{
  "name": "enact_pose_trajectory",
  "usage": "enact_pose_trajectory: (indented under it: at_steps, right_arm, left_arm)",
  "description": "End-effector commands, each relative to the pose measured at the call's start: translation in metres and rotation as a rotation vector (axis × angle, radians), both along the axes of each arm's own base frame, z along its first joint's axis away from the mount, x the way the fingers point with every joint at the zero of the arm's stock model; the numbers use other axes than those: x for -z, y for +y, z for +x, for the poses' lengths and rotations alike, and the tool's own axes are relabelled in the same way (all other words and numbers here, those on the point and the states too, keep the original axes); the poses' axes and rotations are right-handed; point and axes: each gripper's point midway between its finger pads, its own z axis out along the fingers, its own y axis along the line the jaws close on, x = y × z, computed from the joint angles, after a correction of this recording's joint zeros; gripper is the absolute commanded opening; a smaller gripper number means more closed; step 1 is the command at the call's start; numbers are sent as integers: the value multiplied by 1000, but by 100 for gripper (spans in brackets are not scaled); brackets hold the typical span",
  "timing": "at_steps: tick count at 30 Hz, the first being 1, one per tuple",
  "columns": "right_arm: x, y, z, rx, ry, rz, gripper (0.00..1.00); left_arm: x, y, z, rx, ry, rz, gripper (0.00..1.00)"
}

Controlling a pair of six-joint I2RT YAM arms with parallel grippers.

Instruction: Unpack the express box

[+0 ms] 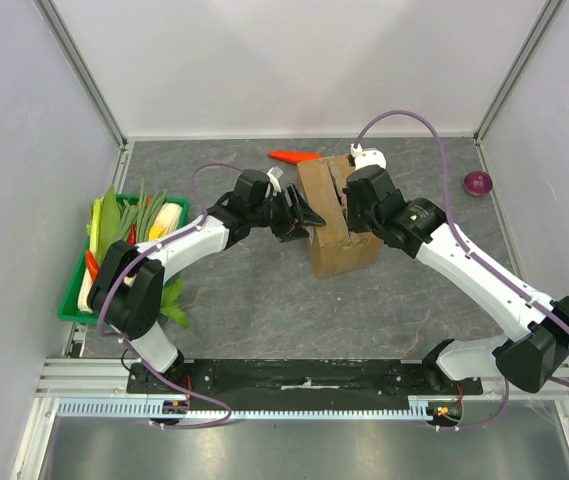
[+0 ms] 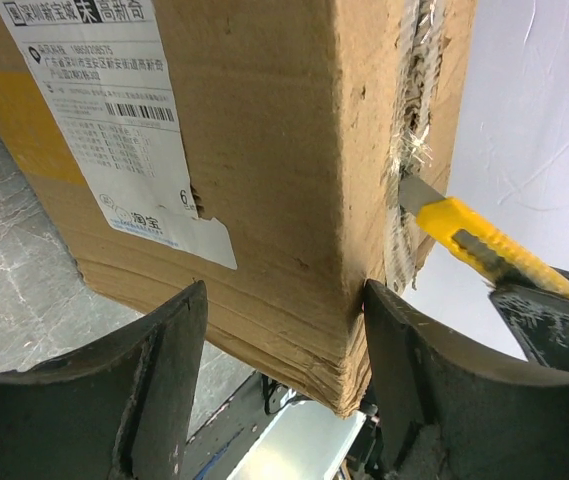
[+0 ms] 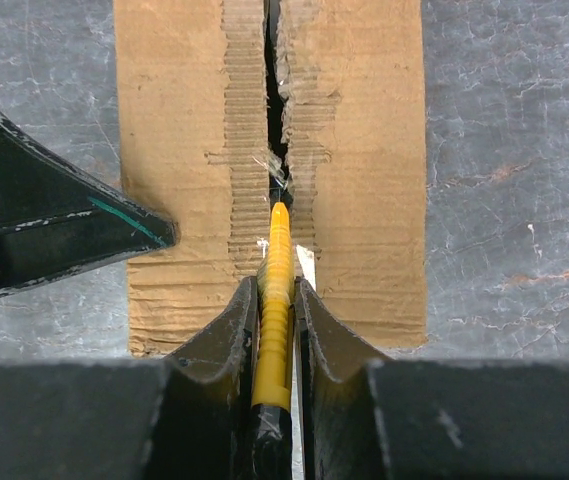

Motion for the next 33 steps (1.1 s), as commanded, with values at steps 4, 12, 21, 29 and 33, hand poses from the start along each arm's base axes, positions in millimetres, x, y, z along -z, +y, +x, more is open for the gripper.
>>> enact_pose_trajectory:
  at_steps: [4,12,21,29,33]
  right_arm:
    - [16,-3,0,15,-12,-14,0]
    - [-8,-4,7,51,-95,35,0]
    - [-19,3,20,40,-150,39,0]
    - [-8,11,23,16,-125,30,0]
    - [-5,3,10,41,-73,38,0]
  left_arm:
    - [-5,-3,-11,46,-33,11,63]
    - [0,-6,-13,48,-3,7,36]
    - [-1,-6,-14,51,-4,6,33]
    - [1,-7,-15,46,6,6,33]
    - [-4,-8,-14,47,-1,-8,36]
